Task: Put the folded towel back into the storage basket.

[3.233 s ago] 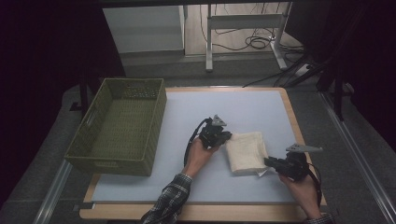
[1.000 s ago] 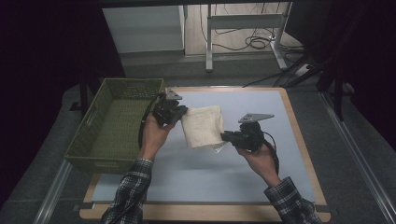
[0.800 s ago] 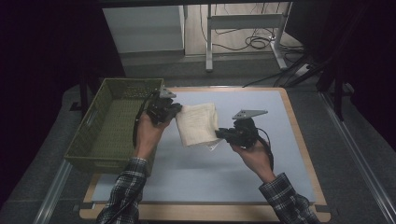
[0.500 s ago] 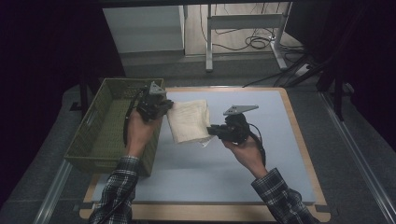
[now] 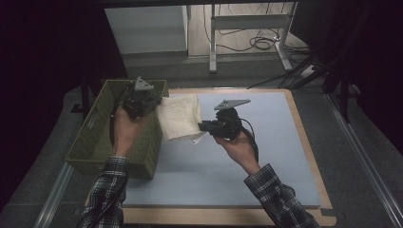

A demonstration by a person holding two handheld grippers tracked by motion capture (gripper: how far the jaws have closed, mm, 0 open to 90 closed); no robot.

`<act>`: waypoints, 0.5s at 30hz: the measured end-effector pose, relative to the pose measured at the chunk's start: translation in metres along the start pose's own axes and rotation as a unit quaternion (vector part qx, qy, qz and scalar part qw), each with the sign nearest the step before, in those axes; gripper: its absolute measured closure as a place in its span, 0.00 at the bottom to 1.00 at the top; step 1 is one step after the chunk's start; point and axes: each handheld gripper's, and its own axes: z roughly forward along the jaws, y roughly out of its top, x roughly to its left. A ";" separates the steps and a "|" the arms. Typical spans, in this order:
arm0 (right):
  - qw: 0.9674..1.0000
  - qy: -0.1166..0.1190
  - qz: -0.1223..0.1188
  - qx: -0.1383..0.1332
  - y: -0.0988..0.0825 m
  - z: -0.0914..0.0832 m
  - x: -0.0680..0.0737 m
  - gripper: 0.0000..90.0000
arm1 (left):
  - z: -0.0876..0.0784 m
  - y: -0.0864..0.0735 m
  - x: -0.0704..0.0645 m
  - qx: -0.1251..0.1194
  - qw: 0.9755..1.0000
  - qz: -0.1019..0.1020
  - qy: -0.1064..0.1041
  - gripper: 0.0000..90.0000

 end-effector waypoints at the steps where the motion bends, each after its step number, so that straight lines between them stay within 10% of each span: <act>1: 1.000 0.002 0.001 -0.001 0.001 0.001 0.001 0.91 | -0.001 0.000 0.002 -0.002 1.000 -0.002 0.003 0.94; 15: 0.999 0.027 -0.018 0.000 0.027 0.043 0.032 0.91 | -0.031 -0.018 0.036 0.002 0.999 -0.017 0.046 0.94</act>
